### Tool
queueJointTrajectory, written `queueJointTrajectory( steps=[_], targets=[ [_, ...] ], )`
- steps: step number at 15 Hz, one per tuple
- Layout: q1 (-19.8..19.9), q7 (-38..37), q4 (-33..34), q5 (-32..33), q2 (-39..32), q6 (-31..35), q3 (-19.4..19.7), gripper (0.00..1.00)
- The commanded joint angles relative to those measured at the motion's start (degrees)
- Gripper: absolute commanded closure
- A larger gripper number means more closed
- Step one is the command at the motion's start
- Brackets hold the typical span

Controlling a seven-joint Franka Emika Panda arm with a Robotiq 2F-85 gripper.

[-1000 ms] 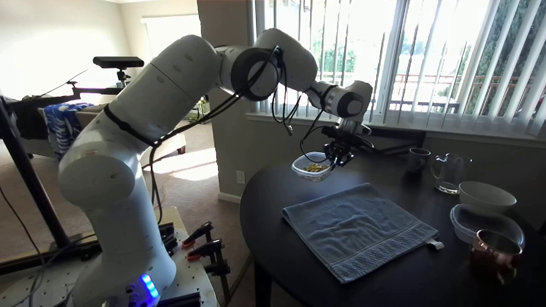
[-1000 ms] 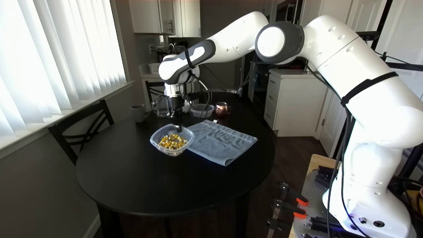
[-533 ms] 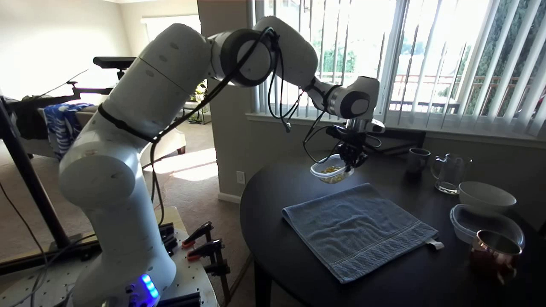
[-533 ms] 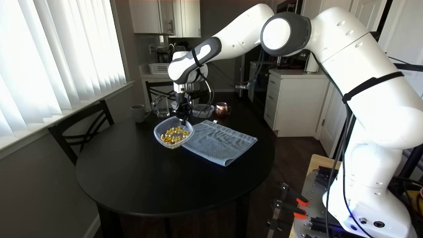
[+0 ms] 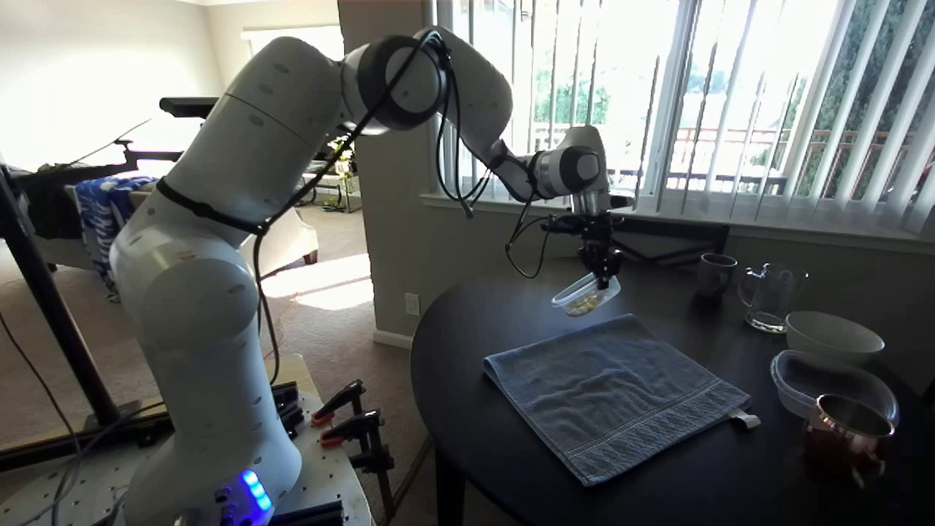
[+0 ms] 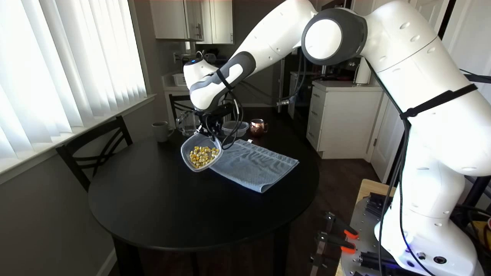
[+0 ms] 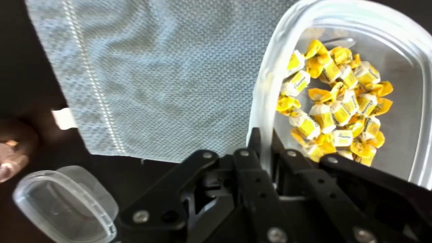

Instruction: Pour the contents of the lunchbox onto the blue towel

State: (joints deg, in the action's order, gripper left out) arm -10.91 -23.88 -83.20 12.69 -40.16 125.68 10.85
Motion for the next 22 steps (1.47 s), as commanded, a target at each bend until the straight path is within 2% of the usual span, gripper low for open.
queueJointTrajectory(
  steps=[1,4,7,10,15,18,22],
  targets=[
    [-4.5,-8.1,-3.2,7.7,6.1,-10.9,3.7,0.99],
    [-6.1,-13.2,-0.6,14.4,7.6,-22.5,4.3,0.99],
    [-6.2,-17.9,3.7,20.9,5.6,-31.2,3.5,0.99],
    [-4.6,-21.7,9.0,26.1,-0.4,-35.8,3.2,0.99],
    [-2.1,-26.6,18.1,32.5,-14.2,-41.8,4.0,0.99],
    [-1.5,-27.1,24.9,35.3,-21.5,-48.9,5.0,0.99],
    [-2.0,-25.6,33.0,40.5,-27.5,-60.6,7.0,0.99]
  ],
)
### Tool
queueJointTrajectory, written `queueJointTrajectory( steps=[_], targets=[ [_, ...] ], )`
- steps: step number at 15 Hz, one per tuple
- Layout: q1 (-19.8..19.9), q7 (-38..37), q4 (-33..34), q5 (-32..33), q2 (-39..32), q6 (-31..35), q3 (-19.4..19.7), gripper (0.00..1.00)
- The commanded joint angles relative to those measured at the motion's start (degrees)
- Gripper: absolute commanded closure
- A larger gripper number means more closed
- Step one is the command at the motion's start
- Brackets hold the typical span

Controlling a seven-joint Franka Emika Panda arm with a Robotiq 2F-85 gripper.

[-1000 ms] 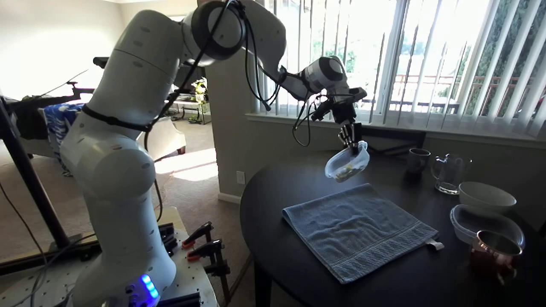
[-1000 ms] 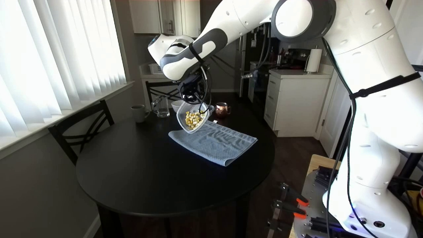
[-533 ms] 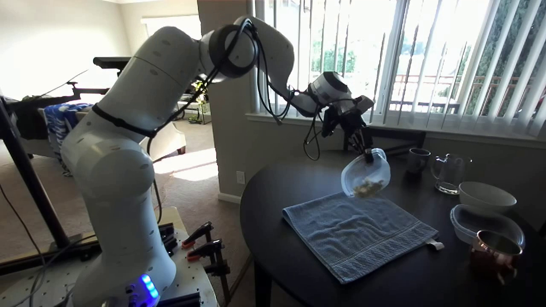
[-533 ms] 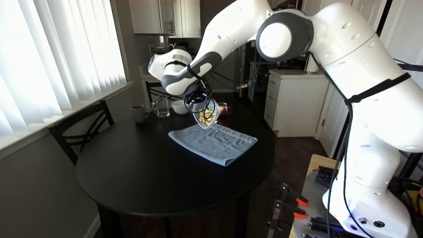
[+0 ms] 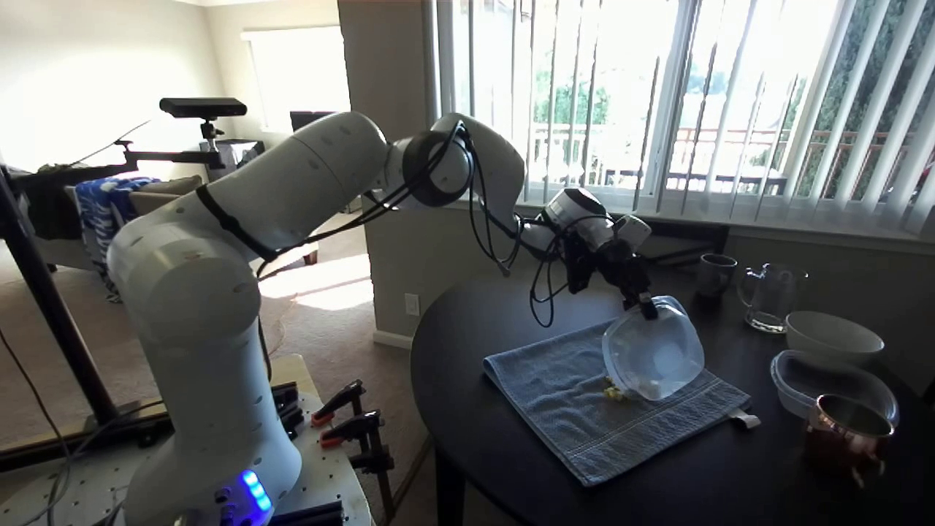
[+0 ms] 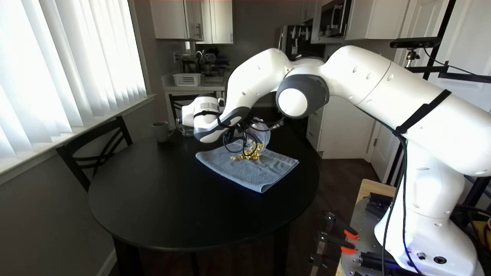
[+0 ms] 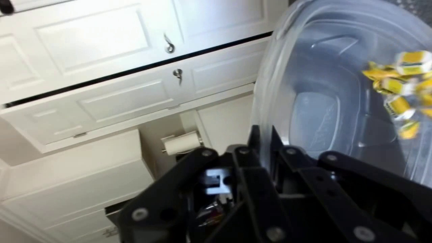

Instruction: Pour the contents of the lunchbox onto the blue towel

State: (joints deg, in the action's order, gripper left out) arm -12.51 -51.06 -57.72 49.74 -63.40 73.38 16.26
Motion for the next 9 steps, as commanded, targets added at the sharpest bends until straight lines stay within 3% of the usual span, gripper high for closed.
queueJointTrajectory(
  steps=[1,5,9],
  targets=[
    [-0.6,1.9,9.3,5.0,-5.1,-11.1,2.0,0.99],
    [-0.7,4.2,14.7,10.5,-7.0,-17.6,1.6,0.99],
    [-1.1,6.1,17.9,11.9,-8.6,-19.4,2.2,0.99]
  ],
)
